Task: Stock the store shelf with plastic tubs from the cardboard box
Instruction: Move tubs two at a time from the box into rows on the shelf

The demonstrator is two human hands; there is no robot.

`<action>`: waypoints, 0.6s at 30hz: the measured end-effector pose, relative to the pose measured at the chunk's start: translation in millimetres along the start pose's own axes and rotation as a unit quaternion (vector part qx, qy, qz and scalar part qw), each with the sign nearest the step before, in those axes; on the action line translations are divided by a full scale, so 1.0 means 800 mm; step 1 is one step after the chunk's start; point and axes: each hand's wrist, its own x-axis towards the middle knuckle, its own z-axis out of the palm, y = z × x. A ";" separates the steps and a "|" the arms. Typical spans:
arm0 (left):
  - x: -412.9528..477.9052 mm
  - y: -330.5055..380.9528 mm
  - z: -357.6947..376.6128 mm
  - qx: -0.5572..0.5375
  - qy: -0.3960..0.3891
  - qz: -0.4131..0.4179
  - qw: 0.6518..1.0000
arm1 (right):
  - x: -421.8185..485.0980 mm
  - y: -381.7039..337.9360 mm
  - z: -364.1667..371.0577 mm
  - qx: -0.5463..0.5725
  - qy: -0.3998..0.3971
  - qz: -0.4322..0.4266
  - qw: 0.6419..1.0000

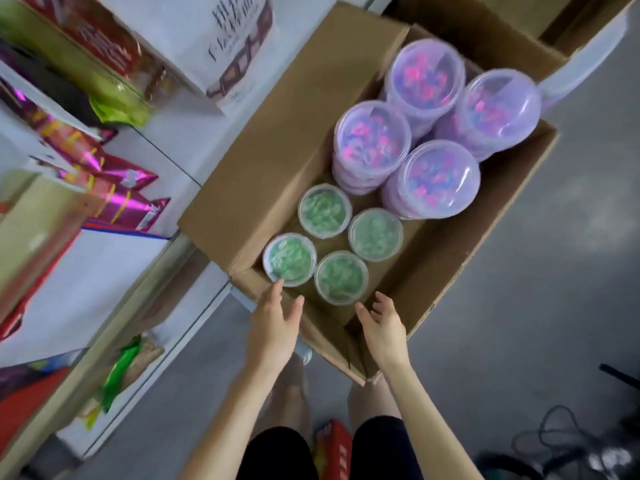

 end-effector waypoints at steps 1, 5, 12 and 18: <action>0.006 -0.001 0.010 -0.022 0.005 -0.024 0.999 | 0.009 0.005 0.006 0.007 0.001 0.010 1.000; 0.029 0.001 0.048 -0.136 0.020 -0.116 0.984 | 0.037 0.022 0.027 0.037 0.024 0.052 0.998; 0.070 -0.017 0.099 -0.367 0.035 -0.308 0.877 | 0.065 0.044 0.051 0.033 0.019 0.061 0.997; 0.096 -0.024 0.121 -0.475 0.062 -0.349 0.805 | 0.089 0.061 0.060 0.076 0.033 0.073 0.994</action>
